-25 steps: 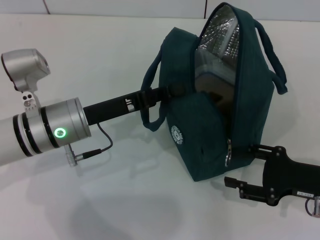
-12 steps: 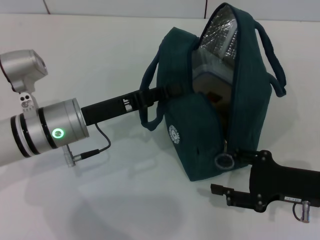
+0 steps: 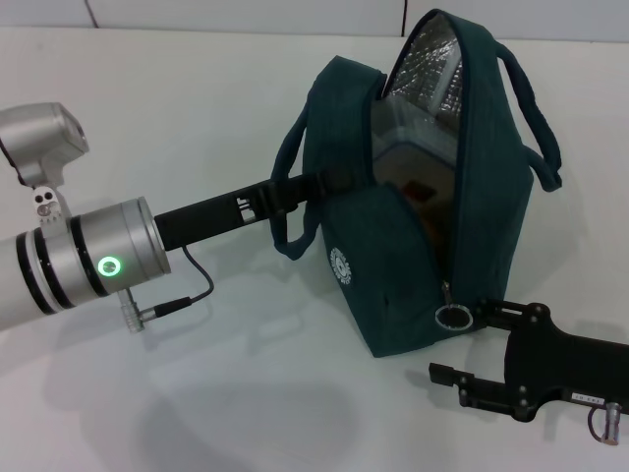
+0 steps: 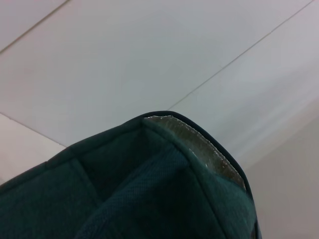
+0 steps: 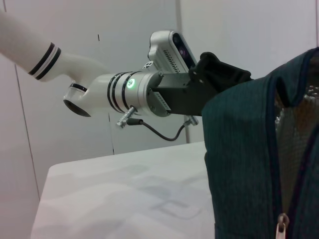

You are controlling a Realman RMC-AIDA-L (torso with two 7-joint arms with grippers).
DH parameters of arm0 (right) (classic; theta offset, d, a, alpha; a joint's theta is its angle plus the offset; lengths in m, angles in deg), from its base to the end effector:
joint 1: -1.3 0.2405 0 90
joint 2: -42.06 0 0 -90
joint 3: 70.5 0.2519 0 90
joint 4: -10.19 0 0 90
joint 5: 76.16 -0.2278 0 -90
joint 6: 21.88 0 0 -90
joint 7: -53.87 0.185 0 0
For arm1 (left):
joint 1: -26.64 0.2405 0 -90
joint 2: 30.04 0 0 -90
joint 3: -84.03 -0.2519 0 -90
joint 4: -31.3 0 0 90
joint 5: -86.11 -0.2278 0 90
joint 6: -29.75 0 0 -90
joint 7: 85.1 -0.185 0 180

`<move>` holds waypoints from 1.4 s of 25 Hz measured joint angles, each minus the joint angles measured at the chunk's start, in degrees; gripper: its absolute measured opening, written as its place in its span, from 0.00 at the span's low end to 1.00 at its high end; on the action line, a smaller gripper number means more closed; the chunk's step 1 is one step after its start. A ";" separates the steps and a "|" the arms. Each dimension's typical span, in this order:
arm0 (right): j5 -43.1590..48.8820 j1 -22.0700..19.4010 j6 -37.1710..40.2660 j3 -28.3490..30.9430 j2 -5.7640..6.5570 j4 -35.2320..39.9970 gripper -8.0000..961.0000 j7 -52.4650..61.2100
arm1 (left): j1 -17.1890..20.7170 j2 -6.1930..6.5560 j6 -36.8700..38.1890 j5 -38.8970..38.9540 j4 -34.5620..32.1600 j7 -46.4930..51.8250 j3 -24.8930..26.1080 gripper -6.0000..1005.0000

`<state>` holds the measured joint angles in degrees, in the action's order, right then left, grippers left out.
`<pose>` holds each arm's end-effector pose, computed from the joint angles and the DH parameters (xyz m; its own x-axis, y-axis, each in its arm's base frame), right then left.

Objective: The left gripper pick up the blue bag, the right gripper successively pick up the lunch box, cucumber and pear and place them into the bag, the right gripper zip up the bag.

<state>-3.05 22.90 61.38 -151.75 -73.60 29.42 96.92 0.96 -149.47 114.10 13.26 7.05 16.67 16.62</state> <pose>0.2739 0.2781 -0.1014 0.8301 -0.0789 -0.5520 -0.2203 -0.9558 -0.1948 -0.2205 0.3352 -0.0736 0.1914 0.7304 0.6556 0.7424 -0.5447 0.3901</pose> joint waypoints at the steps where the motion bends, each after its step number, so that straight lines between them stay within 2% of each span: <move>1: 0.00 0.00 -0.03 0.01 0.00 0.00 0.67 0.00 | 0.02 0.00 0.01 0.00 0.00 0.00 0.00 0.06; 13: -2.67 0.03 -0.73 -0.06 0.00 -0.07 0.66 -0.43 | 0.72 -0.01 0.03 -0.05 -0.03 -0.07 0.00 0.06; 17: -2.70 0.03 -0.73 -0.06 0.00 -0.07 0.46 -0.43 | 0.82 0.00 0.17 -0.08 -0.02 -0.09 0.00 0.06; 22: -2.72 0.03 -0.73 -0.04 0.00 -0.07 0.34 -0.43 | 0.90 -0.01 0.26 -0.10 -0.01 -0.09 0.00 0.06; 35: -5.18 0.14 -1.63 -0.15 0.00 -0.98 0.32 -0.43 | 0.90 -0.01 0.25 -0.12 -0.24 -0.09 0.00 0.06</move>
<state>-8.23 23.04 59.75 -151.90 -73.60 28.44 96.49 1.86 -149.48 114.35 13.14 6.80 16.58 16.62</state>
